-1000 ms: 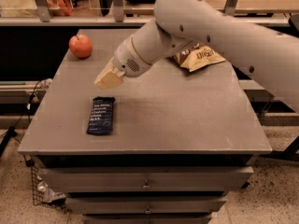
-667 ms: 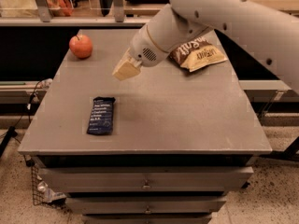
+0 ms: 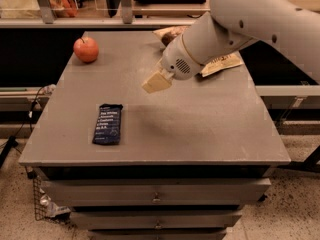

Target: Move rxbar blueberry near brown chip bag

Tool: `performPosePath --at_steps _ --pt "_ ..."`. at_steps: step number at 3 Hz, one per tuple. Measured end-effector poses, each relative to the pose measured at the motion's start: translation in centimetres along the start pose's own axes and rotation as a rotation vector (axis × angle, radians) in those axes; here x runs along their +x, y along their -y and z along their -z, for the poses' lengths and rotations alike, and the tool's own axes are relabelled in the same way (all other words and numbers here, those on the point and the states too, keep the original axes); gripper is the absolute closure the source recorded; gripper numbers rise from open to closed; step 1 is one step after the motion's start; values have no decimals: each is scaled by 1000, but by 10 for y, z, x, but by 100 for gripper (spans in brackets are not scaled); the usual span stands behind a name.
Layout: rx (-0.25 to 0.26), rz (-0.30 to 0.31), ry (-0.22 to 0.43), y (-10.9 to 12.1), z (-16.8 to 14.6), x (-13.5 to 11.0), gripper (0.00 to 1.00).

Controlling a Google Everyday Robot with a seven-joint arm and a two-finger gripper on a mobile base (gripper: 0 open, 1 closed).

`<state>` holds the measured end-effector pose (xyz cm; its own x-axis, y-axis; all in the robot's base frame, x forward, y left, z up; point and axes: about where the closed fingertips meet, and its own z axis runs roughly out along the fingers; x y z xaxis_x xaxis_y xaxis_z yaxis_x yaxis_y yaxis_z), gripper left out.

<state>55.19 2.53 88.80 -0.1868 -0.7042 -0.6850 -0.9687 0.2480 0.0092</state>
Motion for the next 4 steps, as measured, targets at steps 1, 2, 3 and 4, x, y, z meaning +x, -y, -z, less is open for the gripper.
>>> performPosePath --at_steps 1,2,3,4 --pt "-47 -50 42 -17 -19 13 39" --pt "-116 -66 114 -39 -49 11 8" --pt "-142 -62 146 -49 -59 6 0" --pt "-166 -44 177 -60 -69 0 0"
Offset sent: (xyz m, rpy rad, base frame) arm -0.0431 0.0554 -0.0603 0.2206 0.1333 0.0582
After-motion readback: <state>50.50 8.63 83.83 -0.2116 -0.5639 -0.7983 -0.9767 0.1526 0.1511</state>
